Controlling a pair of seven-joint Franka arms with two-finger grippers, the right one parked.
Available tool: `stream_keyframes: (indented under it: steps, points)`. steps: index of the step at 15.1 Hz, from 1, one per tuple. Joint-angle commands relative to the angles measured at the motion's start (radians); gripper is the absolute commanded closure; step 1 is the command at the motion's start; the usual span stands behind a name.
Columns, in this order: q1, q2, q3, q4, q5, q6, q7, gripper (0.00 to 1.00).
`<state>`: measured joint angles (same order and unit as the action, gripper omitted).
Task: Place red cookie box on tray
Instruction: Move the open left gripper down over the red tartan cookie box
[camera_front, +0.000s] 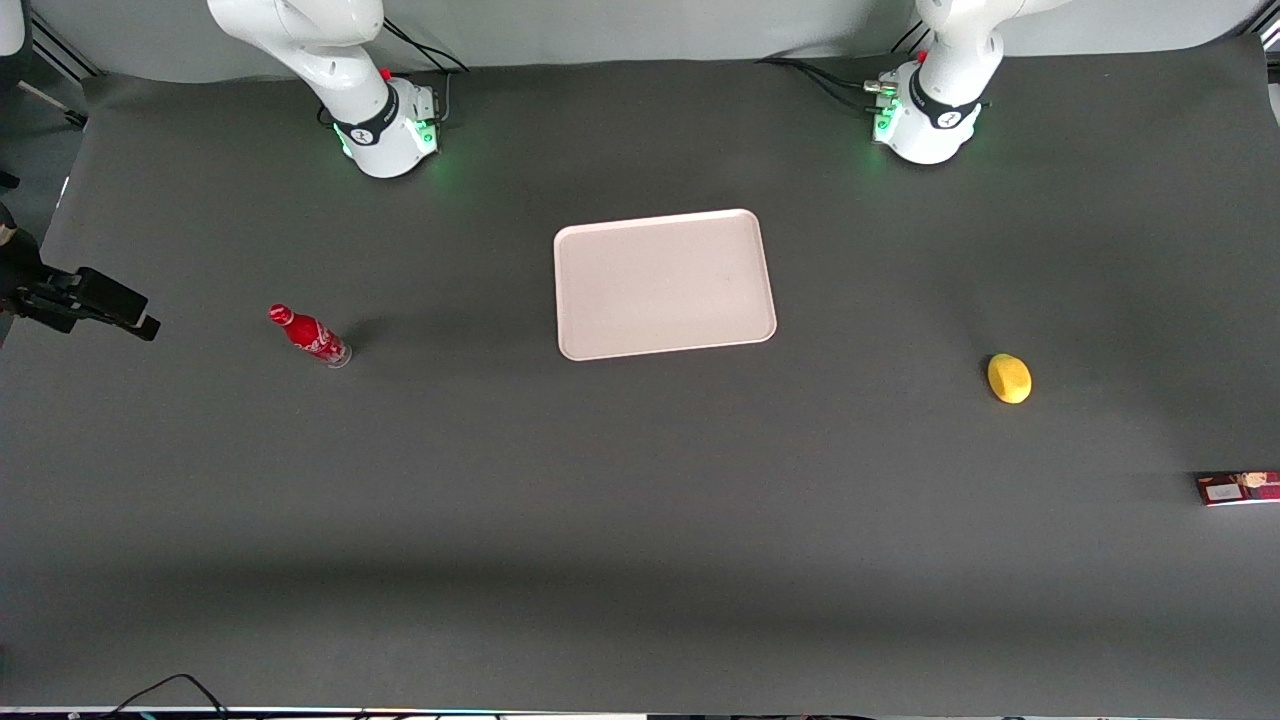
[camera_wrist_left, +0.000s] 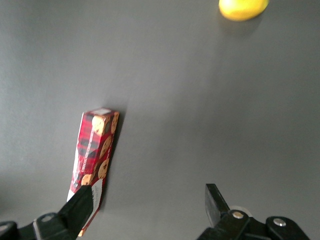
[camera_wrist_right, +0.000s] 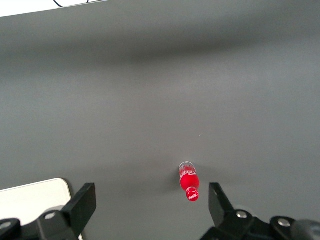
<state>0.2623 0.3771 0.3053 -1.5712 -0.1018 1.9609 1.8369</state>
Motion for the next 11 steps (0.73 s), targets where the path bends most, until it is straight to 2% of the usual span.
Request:
stream_keyframes:
  steps: [1,4,6,11]
  points:
    - [0.043,0.193,-0.008,0.213,-0.056,-0.027,0.102,0.00]
    - [0.049,0.301,-0.009,0.348,-0.058,-0.019,0.168,0.00]
    - [0.064,0.339,-0.011,0.376,-0.074,0.009,0.202,0.00]
    - [0.204,0.433,-0.141,0.433,-0.090,0.085,0.242,0.00]
